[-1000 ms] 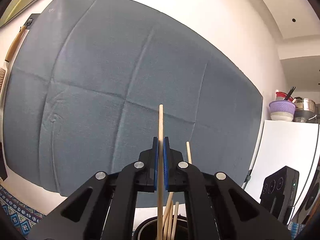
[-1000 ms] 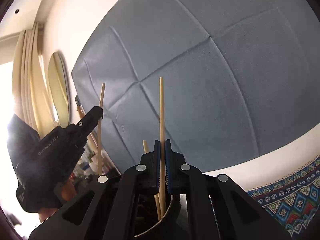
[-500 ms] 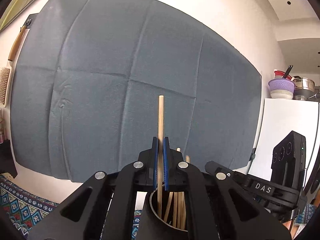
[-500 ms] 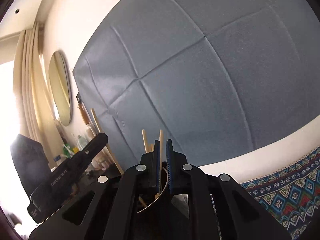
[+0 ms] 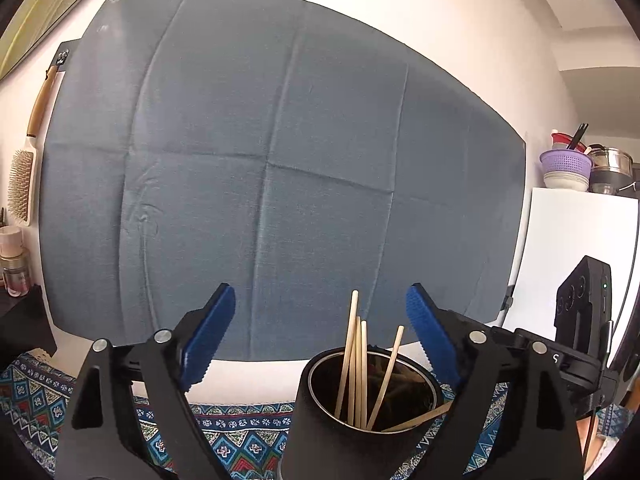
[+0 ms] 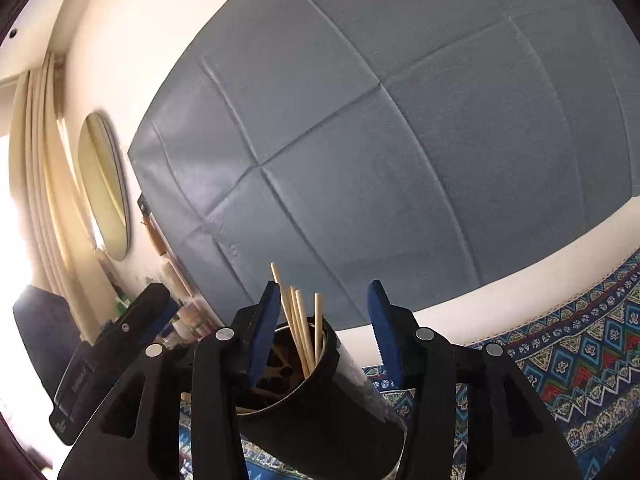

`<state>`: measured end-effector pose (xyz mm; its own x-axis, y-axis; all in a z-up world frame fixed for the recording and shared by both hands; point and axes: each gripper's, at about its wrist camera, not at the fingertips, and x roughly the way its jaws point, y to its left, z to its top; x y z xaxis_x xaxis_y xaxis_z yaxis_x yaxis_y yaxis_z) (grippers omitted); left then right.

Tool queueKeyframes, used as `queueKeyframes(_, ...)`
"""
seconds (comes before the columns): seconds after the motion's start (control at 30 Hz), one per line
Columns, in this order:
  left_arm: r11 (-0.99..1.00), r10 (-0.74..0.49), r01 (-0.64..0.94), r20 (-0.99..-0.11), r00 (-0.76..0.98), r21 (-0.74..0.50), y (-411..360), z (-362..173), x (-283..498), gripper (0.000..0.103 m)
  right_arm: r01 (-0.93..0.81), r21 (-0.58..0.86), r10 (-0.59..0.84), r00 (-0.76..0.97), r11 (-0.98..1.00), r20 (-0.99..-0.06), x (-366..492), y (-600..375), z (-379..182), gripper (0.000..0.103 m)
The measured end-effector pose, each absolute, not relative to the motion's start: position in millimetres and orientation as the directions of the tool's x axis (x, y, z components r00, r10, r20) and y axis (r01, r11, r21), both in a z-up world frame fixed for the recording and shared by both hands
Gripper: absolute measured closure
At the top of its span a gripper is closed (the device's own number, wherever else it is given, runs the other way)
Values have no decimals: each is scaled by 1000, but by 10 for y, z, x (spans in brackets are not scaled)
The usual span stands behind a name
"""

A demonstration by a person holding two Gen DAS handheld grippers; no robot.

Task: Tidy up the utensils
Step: 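Open the left tool to drop its chopstick in the cup while the right tool releases, then move the left tool back to the loose chopsticks while the right tool returns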

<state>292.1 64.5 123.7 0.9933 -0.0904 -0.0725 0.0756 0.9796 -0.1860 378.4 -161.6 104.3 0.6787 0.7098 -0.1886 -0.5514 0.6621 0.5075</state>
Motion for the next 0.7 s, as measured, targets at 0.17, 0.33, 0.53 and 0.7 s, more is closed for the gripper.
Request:
queueKeyframes(0.17,981,-85,65,-108,991,-181,629,1229,2868,6,-524,500,691,682,690,-239,3739,-1675,1083,34)
queueKeyframes(0.33,983,-78,49,-158,984,-176,613,1205,2825,6,-483,481,651,705,731,-280,3660,-1738,1113,17)
queueKeyframes(0.53,983,-85,44,-228,970,-180,616,1144,2741,6,-427,516,631,705,742,-324,3604,-1896,1088,15)
queueKeyframes(0.7,980,-77,18,-294,953,-199,642,1058,2650,6,-390,515,612,691,764,-385,3588,-1995,1046,15)
